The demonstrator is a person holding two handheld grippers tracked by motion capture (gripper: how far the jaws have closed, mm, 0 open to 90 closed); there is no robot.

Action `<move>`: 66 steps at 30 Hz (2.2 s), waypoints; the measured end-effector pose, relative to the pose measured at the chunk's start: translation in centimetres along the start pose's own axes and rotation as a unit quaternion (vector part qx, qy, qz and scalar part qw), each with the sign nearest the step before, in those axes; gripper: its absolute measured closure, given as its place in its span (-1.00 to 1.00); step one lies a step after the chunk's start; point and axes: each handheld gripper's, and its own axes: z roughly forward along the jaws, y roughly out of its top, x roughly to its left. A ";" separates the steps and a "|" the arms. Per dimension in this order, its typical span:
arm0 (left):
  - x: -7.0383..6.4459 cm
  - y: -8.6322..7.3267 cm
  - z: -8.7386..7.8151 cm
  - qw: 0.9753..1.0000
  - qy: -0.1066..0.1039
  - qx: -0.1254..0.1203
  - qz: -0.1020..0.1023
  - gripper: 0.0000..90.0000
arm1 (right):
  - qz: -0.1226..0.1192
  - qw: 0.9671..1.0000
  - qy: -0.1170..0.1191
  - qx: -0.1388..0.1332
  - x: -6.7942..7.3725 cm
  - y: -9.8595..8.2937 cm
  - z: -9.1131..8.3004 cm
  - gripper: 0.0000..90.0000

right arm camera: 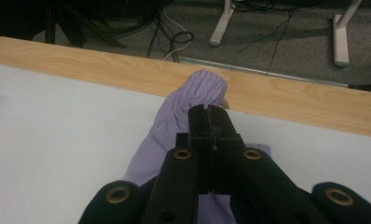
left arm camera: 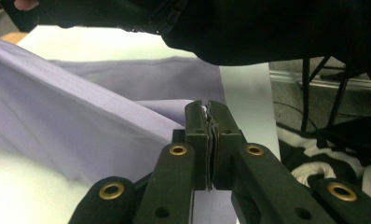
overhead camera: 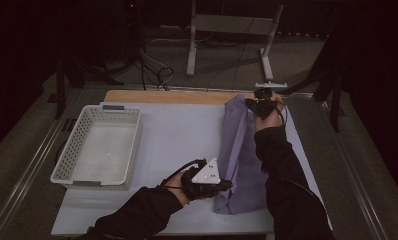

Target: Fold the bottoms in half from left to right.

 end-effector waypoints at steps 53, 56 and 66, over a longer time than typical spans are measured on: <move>1.9 1.5 10.4 0.999 -0.027 0.035 -0.013 0.97 | 0.017 0.999 0.012 -0.033 -6.4 -7.0 -4.2 -0.47; 1.6 2.6 11.5 0.999 -0.037 0.038 -0.004 0.97 | 0.033 0.998 0.024 -0.055 -7.2 -7.7 -6.5 -0.58; 0.3 4.3 14.7 0.997 -0.059 0.054 0.021 0.95 | 0.027 0.996 0.007 -0.087 -9.3 -10.1 -11.8 -0.70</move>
